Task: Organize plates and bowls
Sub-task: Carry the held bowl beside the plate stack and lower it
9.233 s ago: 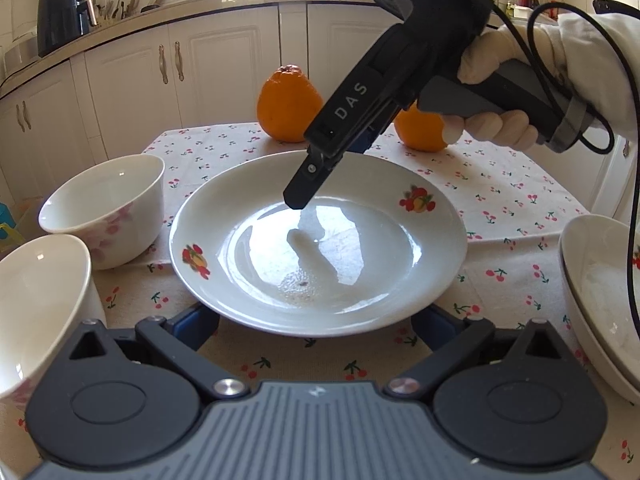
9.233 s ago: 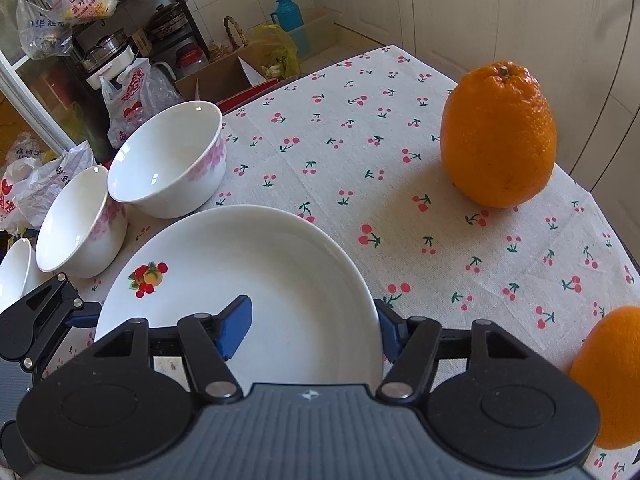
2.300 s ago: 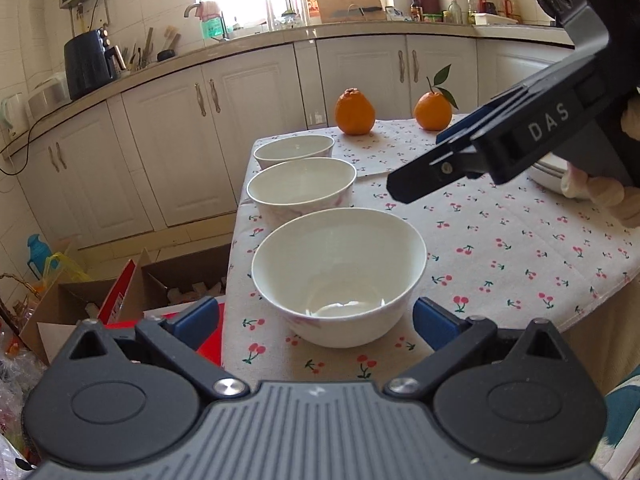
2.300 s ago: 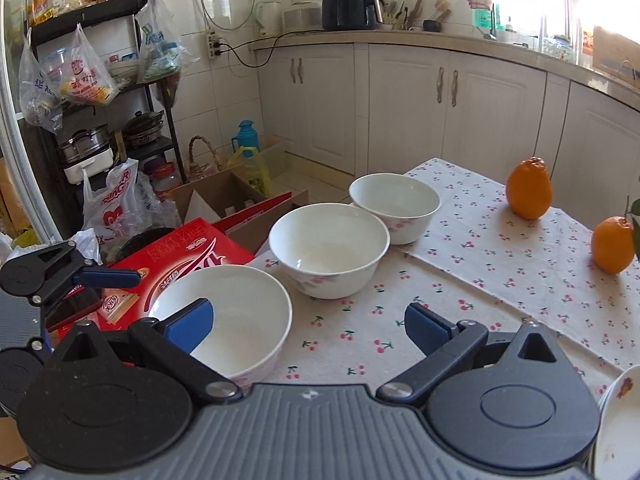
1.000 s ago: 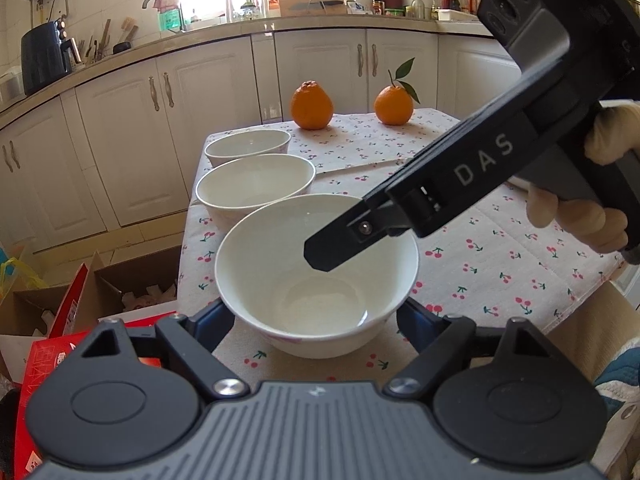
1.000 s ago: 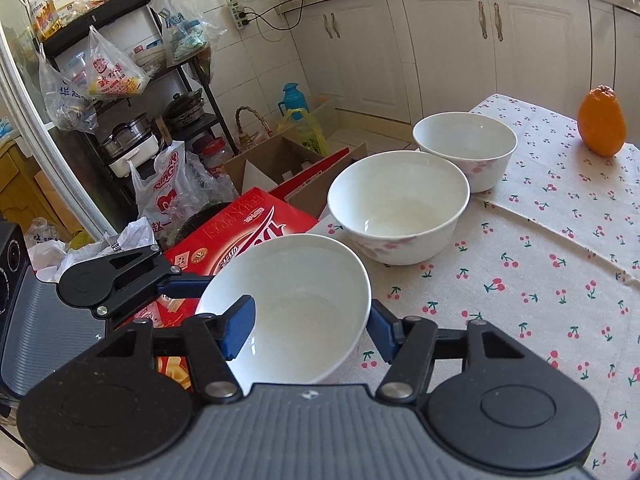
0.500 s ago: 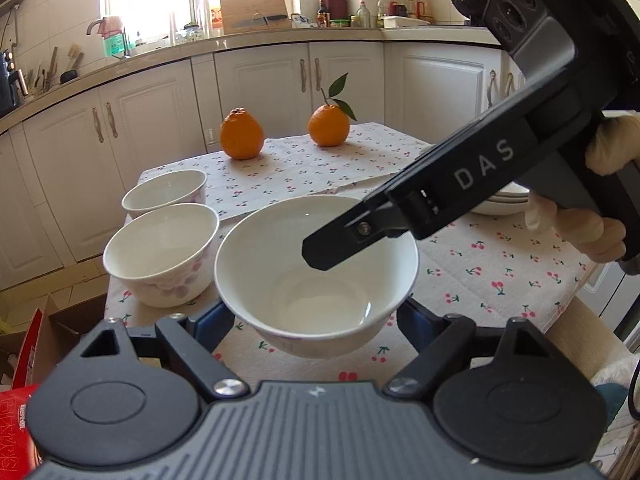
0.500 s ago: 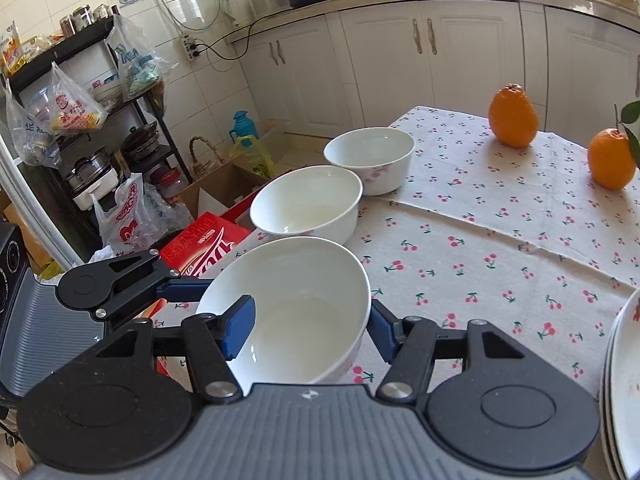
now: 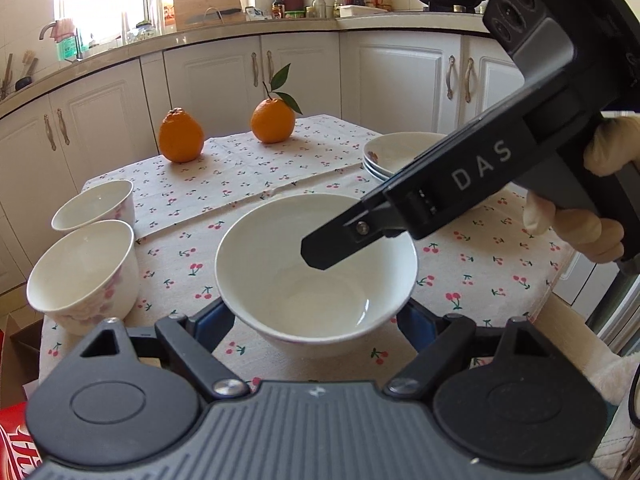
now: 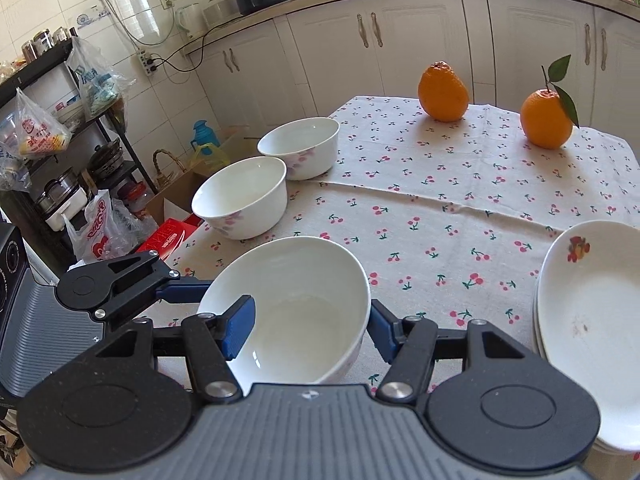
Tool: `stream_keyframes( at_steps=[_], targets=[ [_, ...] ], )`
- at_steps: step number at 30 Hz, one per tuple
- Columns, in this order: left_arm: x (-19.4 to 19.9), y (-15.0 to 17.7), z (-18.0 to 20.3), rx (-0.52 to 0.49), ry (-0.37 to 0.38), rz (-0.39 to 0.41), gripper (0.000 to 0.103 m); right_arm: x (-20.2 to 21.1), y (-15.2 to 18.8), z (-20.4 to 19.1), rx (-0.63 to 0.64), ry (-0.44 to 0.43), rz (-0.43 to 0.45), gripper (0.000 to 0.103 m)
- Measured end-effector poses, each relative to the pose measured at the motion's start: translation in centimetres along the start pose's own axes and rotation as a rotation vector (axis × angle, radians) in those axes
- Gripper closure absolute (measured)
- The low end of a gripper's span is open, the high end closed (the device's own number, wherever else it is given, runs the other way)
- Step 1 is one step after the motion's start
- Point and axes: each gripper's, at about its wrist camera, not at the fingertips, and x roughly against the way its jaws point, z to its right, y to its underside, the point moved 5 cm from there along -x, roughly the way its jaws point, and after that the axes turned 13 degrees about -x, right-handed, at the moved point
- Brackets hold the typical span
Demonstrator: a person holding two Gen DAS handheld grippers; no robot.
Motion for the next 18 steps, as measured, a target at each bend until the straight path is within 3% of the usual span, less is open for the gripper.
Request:
stream_keyframes(
  at_steps=[18],
  targets=[
    [-1.2, -0.2, 0.3, 0.014, 0.031, -0.016, 0.016, -0.3, 0.3, 1.3, -0.041, 0.026, -0.011, 0.036]
  ],
)
